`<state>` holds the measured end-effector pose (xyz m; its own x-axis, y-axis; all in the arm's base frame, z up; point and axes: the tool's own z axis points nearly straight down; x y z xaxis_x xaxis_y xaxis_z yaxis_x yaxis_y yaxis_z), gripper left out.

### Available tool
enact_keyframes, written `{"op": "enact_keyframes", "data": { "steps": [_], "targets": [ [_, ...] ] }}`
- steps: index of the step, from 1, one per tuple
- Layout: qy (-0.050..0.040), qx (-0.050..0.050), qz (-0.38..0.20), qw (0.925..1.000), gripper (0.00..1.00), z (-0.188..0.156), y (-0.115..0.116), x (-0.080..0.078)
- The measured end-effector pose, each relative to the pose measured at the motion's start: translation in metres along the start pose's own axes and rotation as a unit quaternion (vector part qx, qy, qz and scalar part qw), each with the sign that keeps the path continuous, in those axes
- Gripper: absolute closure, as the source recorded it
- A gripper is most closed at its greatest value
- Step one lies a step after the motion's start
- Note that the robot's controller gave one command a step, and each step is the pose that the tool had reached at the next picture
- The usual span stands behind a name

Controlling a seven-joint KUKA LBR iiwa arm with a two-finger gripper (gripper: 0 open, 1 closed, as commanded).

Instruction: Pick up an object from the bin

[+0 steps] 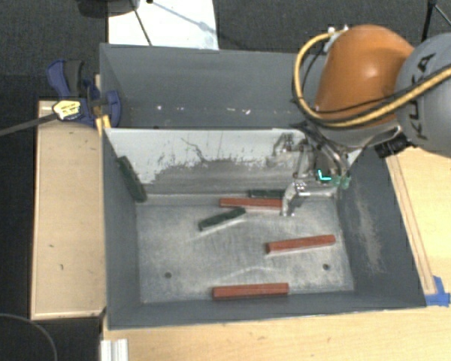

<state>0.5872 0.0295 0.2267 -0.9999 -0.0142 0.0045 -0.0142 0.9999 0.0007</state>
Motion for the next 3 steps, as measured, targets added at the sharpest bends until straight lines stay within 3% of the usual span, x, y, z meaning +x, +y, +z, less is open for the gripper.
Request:
{"op": "enact_keyframes", "data": {
  "steps": [2, 3],
  "targets": [
    [-0.0068, 0.000, 0.000, 1.0000, 0.00, -0.001, 0.000, -0.001],
    [0.0001, 0.000, -0.138, 0.9905, 0.00, 0.031, -0.027, 0.023]
  ]
}}
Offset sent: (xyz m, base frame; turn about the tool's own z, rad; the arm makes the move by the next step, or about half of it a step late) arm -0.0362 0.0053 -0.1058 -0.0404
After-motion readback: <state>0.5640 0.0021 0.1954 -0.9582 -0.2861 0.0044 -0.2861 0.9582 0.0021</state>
